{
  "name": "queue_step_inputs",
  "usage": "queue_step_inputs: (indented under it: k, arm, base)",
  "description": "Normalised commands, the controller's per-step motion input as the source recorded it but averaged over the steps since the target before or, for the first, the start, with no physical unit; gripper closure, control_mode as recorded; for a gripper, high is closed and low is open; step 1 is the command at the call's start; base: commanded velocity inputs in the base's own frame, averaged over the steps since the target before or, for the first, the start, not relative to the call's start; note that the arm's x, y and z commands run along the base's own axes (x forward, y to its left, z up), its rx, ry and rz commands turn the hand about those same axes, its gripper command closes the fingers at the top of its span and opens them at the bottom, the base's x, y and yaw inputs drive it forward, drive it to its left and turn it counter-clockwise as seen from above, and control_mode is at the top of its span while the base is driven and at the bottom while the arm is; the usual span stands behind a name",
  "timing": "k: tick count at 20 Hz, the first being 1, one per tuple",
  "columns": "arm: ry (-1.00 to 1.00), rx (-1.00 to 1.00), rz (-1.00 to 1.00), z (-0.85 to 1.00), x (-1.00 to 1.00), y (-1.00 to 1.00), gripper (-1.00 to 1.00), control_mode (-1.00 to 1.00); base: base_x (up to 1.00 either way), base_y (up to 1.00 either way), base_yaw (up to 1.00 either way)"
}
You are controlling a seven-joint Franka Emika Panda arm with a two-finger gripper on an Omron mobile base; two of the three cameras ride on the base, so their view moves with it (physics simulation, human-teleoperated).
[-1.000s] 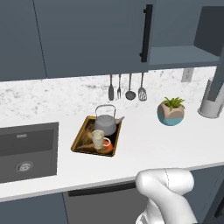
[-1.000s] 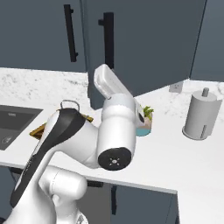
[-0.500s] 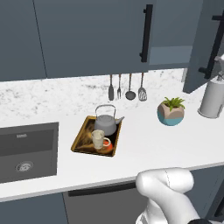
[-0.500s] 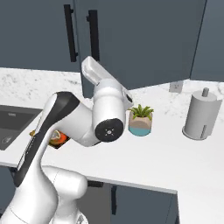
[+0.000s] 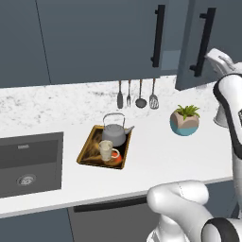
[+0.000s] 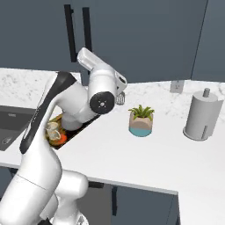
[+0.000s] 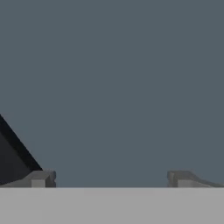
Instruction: Pick the kettle from the counter and place it on the tray. Then pick the mug from the cabinet and place it on the tray. Then close the cabinet doors.
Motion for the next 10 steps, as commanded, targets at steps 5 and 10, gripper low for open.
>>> queue_step_inputs:
  k: [5,10]
  arm:
    - [0.14,-0.1,-0.11,-0.13,0.92,0.02,-1.0,-1.0]
    - [0.17,-0.19,-0.18,-0.08,0.62,-0.01,-1.0,-1.0]
  base:
    - [0.0,0.0,0.0]
    - [0.0,0.0,0.0]
